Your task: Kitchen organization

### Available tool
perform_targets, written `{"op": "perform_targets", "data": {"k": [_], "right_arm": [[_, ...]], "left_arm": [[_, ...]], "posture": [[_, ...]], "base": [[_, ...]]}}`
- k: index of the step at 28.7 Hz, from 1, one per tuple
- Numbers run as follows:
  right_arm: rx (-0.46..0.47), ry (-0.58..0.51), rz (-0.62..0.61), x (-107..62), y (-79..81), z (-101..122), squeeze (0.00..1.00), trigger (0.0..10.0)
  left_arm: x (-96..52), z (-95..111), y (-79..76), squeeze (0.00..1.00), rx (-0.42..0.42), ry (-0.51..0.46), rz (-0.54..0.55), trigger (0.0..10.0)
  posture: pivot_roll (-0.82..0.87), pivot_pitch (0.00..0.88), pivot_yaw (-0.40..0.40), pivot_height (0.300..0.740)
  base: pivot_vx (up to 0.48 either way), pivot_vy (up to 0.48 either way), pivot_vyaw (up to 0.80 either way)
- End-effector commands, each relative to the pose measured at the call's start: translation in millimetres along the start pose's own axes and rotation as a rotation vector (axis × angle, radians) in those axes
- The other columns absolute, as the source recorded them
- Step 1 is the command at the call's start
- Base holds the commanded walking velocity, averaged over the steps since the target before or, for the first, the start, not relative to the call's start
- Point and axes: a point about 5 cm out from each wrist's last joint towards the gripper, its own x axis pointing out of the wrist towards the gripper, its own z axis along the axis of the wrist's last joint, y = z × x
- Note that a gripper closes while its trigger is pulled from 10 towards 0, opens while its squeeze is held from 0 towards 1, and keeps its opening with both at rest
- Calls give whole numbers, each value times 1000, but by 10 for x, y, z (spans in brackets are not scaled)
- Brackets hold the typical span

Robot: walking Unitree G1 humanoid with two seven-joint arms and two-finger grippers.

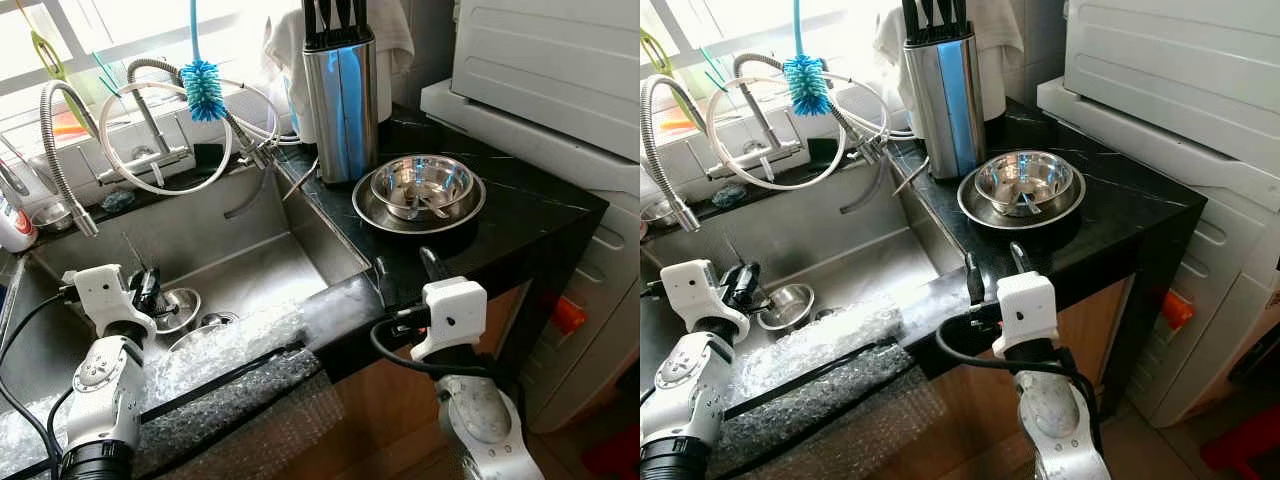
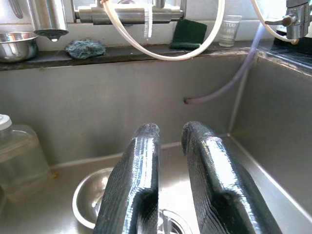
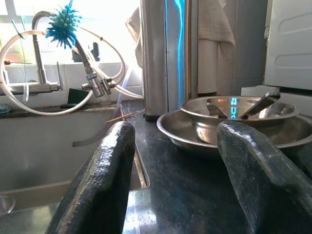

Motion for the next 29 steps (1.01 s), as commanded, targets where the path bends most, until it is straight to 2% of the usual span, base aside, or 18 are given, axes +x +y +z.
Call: {"op": "perform_targets", "data": {"k": [1,6,7,8,11,17,25,28,29], "right_arm": [[6,-2,-2,24,18,1,0,10000],[2,-4,-12,38,-4,6,0,10000],[1,-6,-16,41,-12,11,0,10000],[0,-9,-22,45,-21,18,0,10000],[-6,-18,-37,59,-43,44,0,10000],[-85,-78,-71,124,-97,178,0,10000],[-106,-70,-62,170,-156,160,0,10000],[-133,-67,-77,200,-227,165,0,10000],[-151,-68,-100,223,-300,180,0,10000]], "left_arm": [[-4,-21,1,1000,-6,13,2,10000],[7,4,-23,1000,-6,-4,4,10000],[12,24,-27,733,-6,-15,7,10000],[19,50,-32,0,-9,-30,8,10000],[36,115,-43,0,-9,-66,7,10000],[81,276,-125,0,59,-147,-27,10000],[73,234,-200,0,69,-139,-50,10000],[74,241,-207,0,73,-144,-51,10000],[75,250,-207,0,74,-147,-51,10000]], "posture": [[-173,0,192,740],[-172,0,191,740],[-173,0,192,740],[-173,0,192,740],[-172,0,191,740],[-174,0,193,740],[-175,0,194,740],[-173,0,193,740],[-174,0,193,740]], "base": [[0,0,0],[0,0,0],[0,0,0],[0,0,0],[0,0,0],[0,0,0],[0,0,0],[0,0,0],[0,0,0]]}}
